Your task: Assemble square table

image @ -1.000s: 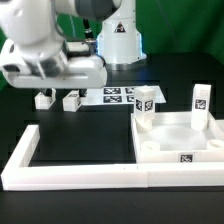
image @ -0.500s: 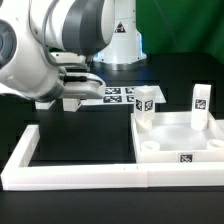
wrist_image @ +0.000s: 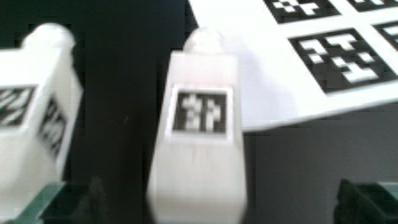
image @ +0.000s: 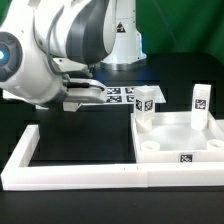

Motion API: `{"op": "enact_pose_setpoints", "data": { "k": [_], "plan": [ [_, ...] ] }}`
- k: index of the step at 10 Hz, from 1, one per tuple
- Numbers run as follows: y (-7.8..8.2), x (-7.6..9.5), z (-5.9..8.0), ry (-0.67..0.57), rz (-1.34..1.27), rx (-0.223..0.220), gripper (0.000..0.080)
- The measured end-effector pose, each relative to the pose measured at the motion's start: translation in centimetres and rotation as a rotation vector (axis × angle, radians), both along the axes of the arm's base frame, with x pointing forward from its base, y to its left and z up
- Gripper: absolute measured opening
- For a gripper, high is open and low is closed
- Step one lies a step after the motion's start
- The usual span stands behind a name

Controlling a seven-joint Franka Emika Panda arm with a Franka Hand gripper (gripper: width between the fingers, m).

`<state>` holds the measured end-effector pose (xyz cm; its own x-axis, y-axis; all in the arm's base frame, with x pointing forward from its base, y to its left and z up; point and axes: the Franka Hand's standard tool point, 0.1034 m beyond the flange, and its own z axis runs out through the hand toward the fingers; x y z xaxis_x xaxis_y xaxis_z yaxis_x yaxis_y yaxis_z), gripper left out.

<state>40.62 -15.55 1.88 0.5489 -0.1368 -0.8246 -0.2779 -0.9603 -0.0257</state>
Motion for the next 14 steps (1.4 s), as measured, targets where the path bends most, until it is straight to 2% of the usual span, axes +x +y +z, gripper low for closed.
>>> {"op": "enact_pose_setpoints", "data": {
  "k": [1,5,7,13,14],
  "plan": [
    [0.35,-1.59,-0.77,0.027,-0.004,0.004,0.0649],
    [0.32,-1.90,-1.01,0.034,-0.001,0.003,0.0621],
    [0.32,-1.90,-1.01,0.034,-0.001,0.004,0.0284],
    [0.32,-1.90,-1.01,0.034,-0.001,0.004,0.0288],
    [0.33,-1.53,-0.58,0.035,0.005,0.009,0.0288]
  ]
}}
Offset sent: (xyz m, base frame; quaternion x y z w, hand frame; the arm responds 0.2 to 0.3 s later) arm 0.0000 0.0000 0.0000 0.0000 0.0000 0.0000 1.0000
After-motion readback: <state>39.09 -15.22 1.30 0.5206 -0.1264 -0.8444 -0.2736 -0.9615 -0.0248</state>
